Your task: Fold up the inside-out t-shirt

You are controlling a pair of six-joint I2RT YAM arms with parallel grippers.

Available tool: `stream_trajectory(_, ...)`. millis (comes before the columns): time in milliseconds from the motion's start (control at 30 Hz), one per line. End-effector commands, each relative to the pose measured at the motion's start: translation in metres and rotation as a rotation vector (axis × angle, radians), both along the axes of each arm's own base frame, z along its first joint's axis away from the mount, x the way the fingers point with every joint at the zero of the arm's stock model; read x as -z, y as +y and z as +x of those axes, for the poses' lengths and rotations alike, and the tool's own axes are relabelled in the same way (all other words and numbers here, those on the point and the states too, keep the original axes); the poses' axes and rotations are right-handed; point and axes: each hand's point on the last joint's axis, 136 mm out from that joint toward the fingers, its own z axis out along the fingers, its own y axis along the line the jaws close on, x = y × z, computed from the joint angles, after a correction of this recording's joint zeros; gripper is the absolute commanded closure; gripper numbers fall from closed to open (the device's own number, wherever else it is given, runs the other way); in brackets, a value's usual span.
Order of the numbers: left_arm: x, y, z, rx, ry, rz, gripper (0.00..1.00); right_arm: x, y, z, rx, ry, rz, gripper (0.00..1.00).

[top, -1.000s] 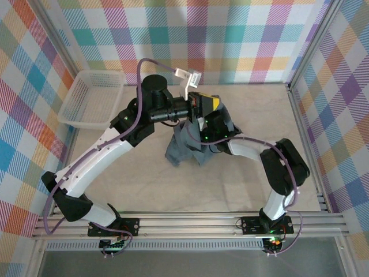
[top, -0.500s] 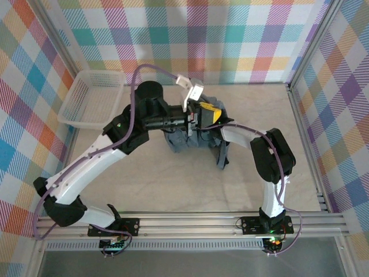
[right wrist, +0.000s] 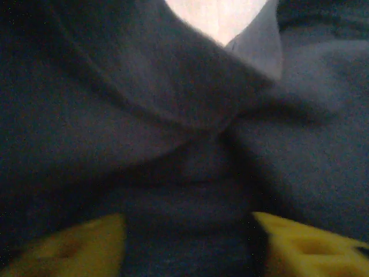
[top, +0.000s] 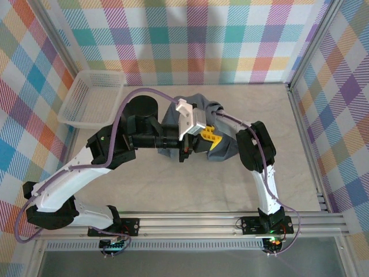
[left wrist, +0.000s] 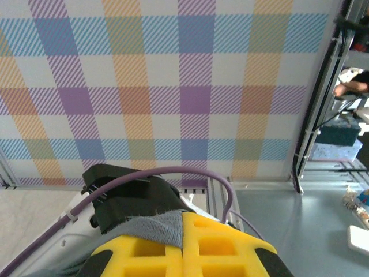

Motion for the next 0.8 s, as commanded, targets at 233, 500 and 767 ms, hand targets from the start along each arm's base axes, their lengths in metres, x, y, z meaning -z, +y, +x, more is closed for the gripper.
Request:
stream_trajectory(233, -0.055, 0.019, -0.015, -0.031, -0.172, -0.115, 1.0, 0.071, -0.029, -0.059, -0.185, 0.103, -0.474, 0.06)
stream_trajectory(500, -0.037, 0.105, 0.142, -0.952, -0.196, 0.123, 1.0, 0.084, -0.028, -0.103, -0.294, 0.15, -0.443, 0.74)
stream_trajectory(767, 0.112, 0.233, 0.287, -1.362, 0.337, 0.249, 1.0, -0.07, 0.004, -0.158, -0.404, -0.053, 0.124, 1.0)
